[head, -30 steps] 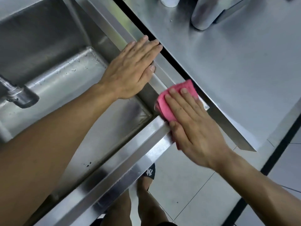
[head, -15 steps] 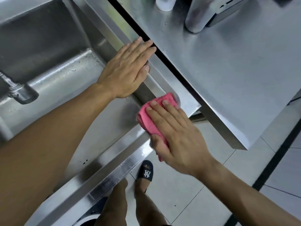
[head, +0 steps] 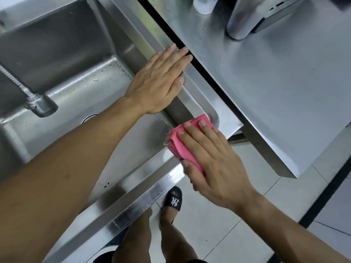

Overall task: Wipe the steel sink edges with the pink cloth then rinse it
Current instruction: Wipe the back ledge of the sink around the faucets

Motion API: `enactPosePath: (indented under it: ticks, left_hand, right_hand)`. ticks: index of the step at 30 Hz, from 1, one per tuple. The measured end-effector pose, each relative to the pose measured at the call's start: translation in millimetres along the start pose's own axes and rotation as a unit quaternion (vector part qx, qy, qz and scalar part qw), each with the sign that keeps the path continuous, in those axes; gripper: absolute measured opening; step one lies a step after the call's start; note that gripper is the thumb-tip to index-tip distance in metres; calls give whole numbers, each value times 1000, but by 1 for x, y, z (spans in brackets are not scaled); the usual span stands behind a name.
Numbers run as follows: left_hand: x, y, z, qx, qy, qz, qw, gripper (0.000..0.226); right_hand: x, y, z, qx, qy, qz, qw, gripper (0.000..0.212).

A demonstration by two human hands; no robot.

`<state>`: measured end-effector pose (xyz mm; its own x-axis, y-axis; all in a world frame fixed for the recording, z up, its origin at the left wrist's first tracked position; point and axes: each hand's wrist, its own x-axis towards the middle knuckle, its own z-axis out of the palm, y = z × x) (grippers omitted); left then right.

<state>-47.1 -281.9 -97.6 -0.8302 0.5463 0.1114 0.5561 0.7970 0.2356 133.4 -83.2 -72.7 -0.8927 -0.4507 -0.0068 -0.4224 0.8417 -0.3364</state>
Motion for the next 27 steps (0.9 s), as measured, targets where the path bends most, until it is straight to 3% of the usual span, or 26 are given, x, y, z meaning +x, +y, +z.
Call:
enactPosePath:
  ticks: [6,12,18,23,27]
  left_hand:
    - [0,-5,4,4,18,12,1000,58]
    - [0,-6,4,-14,29,11,999,55]
    - [1,-4,4,-18,15,8,1000,57]
    - [0,-2,4,-11,6,-10,1000,57]
    - [-6,0,-4,-11,-9,-12,1000,58]
  right_hand:
    - [51,45,-20,-41,12,76,996,65]
    - [104,52,-15,-86,17,27,996,64]
    - [18,28,-23,-6,-23,59,998,61]
    - [11,5,-7,23,30,88,995,60]
    - [4,-19,10,87,47,33,995,55]
